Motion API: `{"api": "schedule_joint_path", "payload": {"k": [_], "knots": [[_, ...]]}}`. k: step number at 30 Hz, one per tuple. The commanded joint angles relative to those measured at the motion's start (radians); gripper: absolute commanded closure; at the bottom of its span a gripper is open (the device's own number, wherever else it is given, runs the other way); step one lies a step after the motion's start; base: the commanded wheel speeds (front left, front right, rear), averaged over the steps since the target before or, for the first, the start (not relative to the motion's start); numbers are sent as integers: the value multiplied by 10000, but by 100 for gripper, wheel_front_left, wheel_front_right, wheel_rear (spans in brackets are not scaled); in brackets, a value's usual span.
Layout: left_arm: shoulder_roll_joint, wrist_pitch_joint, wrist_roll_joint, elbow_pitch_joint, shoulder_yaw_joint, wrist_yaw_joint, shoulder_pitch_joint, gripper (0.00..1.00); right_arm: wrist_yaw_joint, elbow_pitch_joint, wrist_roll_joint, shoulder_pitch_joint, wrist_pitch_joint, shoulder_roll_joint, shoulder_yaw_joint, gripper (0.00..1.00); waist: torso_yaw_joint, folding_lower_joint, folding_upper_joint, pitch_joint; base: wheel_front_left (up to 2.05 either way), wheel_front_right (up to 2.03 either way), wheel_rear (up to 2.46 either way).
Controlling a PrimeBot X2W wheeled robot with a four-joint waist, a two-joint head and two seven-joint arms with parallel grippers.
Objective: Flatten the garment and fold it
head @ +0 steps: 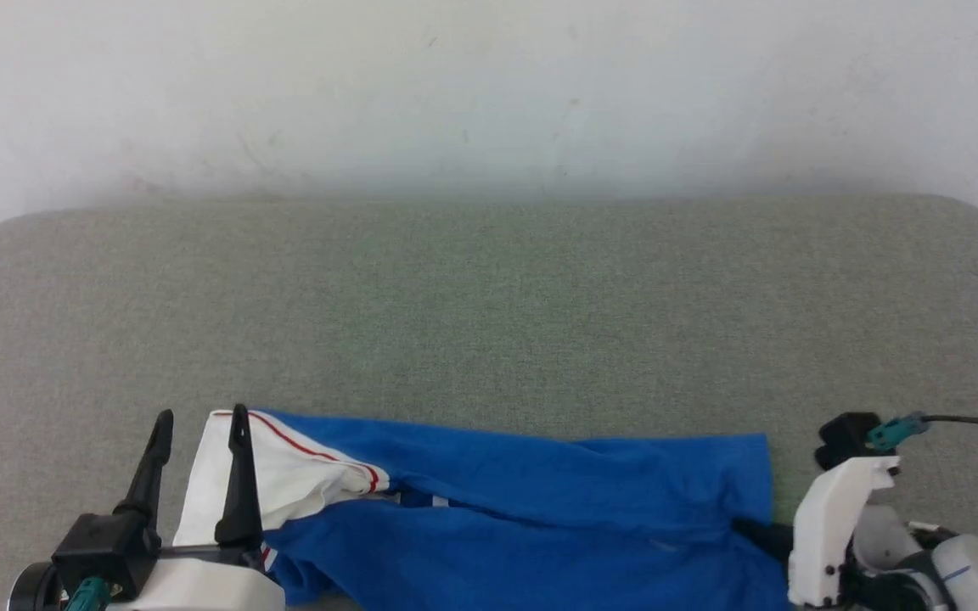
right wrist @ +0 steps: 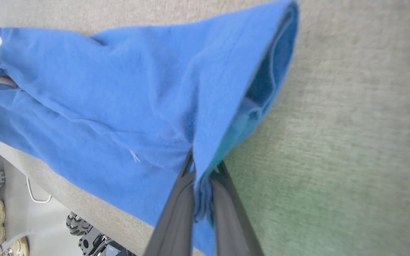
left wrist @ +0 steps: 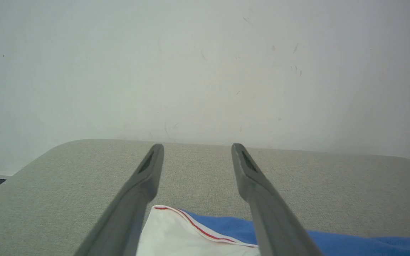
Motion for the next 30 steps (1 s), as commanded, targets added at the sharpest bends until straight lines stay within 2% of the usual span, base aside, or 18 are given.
{"api": "schedule_joint_path", "payload": {"k": [1, 7, 12, 16, 18, 22, 25, 30], "knots": [[-49, -45, 123, -69, 76, 98, 129, 0, -7, -236, 106, -75, -148, -252, -155, 100, -81, 0, 0, -114, 0, 0, 0], [-95, -46, 162, -181, 188, 223, 343, 0, -7, -571, 5, 489, -224, -968, -1225, 100, -141, 0, 0, -212, 0, 0, 0], [-158, -46, 157, -212, 206, 256, 424, 0, -7, -757, -165, 1037, -19, -1077, -2185, 100, -157, 0, 0, -256, 0, 0, 0], [-197, -46, 163, -215, 196, 259, 425, 0, -7, -1659, 492, 1167, 495, -554, -2416, 100, -182, 0, 0, -281, 0, 0, 0], [-217, -47, 160, -229, 201, 252, 399, 0, -7, -2281, 1227, 1169, 997, -117, -2309, 100, -182, 0, 0, -306, 0, 0, 0], [-214, -47, 140, -190, 190, 198, 286, 0, -7, -3383, 2747, 1062, 2113, 714, -1794, 100, -148, 0, 0, -330, 0, 0, 0], [-220, -42, 142, -164, 127, 138, 191, 0, -7, -3758, 3693, 826, 2661, 1463, -1313, 100, -48, 0, 0, -345, 0, 0, 0], [-294, -30, 172, -108, -54, 24, -55, 0, -7, -3312, 3506, 19, 2119, 2209, -231, 100, 259, 0, 0, -299, 0, 0, 0]]}}
